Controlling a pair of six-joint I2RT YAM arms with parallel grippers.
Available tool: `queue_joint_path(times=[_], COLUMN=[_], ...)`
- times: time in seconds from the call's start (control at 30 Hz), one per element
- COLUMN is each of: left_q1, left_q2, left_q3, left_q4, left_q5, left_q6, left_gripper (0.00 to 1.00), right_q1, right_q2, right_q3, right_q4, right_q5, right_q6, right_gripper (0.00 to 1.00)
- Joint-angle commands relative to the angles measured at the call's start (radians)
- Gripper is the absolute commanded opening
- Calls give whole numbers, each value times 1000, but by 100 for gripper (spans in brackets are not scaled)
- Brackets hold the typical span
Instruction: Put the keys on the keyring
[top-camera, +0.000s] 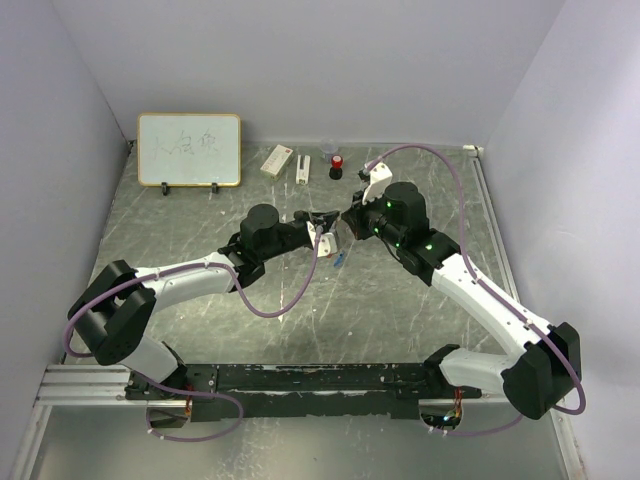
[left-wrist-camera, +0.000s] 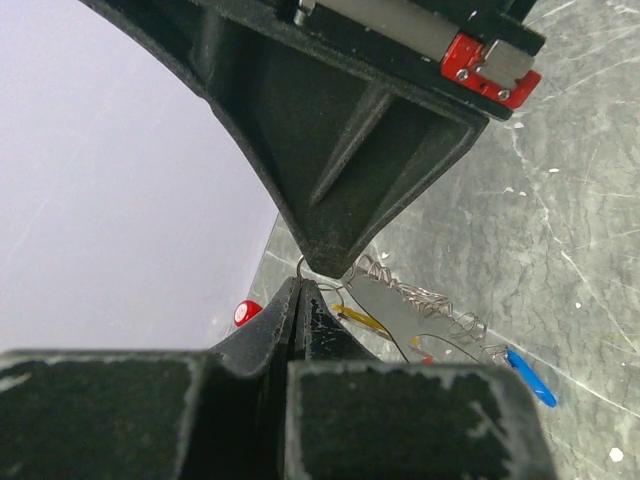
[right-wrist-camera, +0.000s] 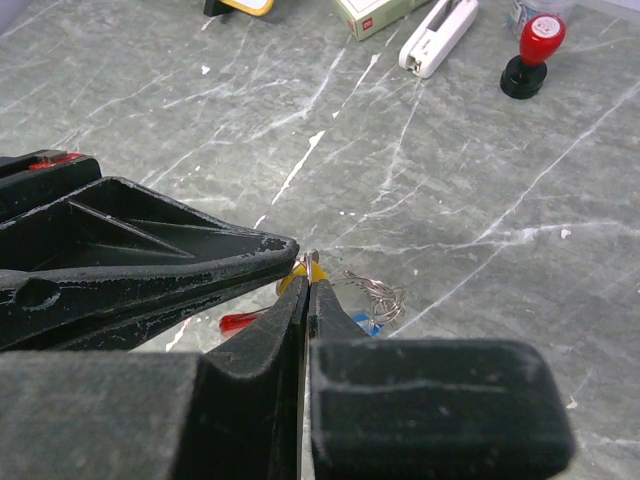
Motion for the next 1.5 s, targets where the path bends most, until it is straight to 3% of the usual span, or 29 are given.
queue_joint_path(times=[0.0,1.47], left_q1=[-9,-27], left_q2=[7,6], left_q3=[24,-13], left_q4=[43,78], left_q5=[-16,-90], left_q6=[20,90], left_gripper=[7,7], right_q1=[-2,-2], right_q2=[-25,-37], right_q3=[25,35], right_q4=[7,-14], right_q5=[-16,33], right_q6=[-3,2], right_gripper=[0,0])
